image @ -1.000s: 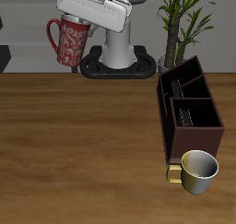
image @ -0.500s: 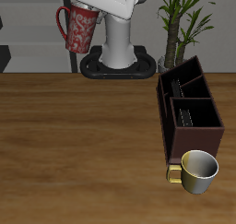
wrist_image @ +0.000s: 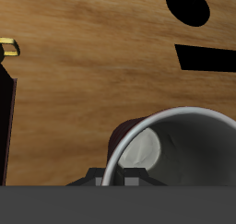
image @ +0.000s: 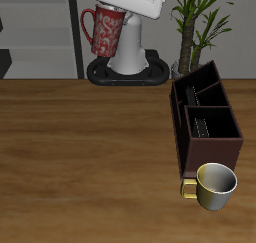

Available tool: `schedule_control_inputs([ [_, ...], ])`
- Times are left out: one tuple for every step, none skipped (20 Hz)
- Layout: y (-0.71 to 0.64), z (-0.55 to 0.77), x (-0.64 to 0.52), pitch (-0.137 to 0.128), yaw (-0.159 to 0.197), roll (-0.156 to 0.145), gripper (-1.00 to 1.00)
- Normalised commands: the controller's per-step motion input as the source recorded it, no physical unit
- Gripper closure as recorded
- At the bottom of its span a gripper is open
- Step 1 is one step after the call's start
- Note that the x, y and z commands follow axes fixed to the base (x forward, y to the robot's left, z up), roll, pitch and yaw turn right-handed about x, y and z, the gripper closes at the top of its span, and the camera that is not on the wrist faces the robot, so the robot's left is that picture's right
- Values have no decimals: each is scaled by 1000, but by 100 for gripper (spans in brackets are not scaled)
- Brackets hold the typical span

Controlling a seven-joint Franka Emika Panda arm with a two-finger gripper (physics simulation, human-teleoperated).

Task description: Place the black book into the left desk caddy's front compartment and place the yellow book into the left desk caddy's right compartment and place the red mug into the left desk caddy's left compartment

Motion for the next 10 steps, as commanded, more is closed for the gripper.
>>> schedule_control_inputs([
  [184,-37,-126,6,15,-36,100],
  [542,-153,-306,10,37,108,100],
  [307,-171,-242,41,31,9,100],
  [268,-114,-64,55,53,-46,100],
  [702,-108,-500,40,40,49,100],
  [178,34,-62,-6,-3,36,100],
  [461,71,-348,-84,18,56,100],
  [530,-21,-223,-24,84,80,100],
  [235,-165,-265,139,27,-73,100],
  [545,-9,-315,-58,42,148,100],
])
